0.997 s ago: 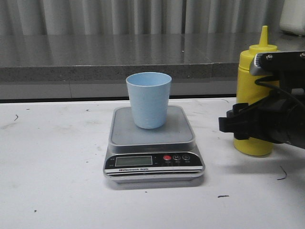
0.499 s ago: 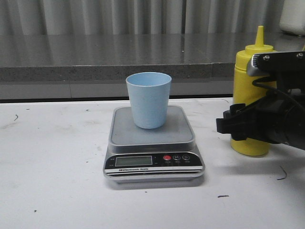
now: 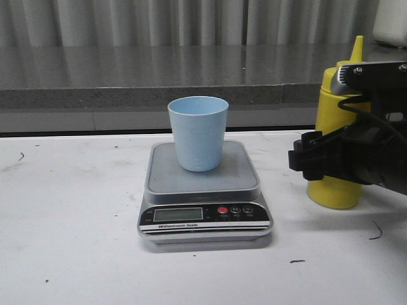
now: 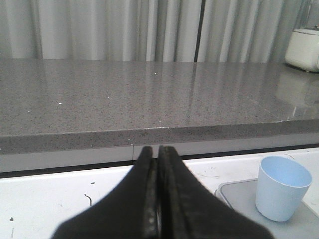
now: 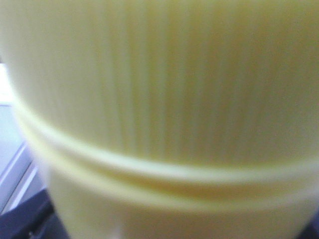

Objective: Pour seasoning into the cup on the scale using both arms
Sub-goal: 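Lower the yellow bottle back onto the table with the right gripper, then open the right gripper and pull it away from the bottle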

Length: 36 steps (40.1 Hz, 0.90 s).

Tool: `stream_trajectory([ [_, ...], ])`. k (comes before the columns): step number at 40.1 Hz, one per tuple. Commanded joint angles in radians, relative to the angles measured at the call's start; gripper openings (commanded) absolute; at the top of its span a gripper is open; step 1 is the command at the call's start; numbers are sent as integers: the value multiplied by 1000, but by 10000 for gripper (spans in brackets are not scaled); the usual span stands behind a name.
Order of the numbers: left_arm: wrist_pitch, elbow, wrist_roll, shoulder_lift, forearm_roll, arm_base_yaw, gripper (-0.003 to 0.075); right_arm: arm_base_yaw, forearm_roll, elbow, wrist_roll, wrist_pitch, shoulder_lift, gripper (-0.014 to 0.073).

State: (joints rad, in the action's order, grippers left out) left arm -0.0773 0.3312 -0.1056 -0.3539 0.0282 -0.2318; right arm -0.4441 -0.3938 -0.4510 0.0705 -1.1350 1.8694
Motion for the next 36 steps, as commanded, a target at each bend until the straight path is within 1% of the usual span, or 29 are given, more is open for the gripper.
stream_trajectory([
  [1,88,28,-8,-7,-8,4,-20,1,12,6,1,-140,-40,610],
  [16,88,28,-8,-7,-8,4,-20,0,48,114,1,-152,-86,610],
  [26,88,28,-8,-7,-8,4,-20,0,58,197,1,-152,-187,610],
  [36,88,28,-8,-7,-8,4,-20,0,127,272,1,-152,-314,603],
])
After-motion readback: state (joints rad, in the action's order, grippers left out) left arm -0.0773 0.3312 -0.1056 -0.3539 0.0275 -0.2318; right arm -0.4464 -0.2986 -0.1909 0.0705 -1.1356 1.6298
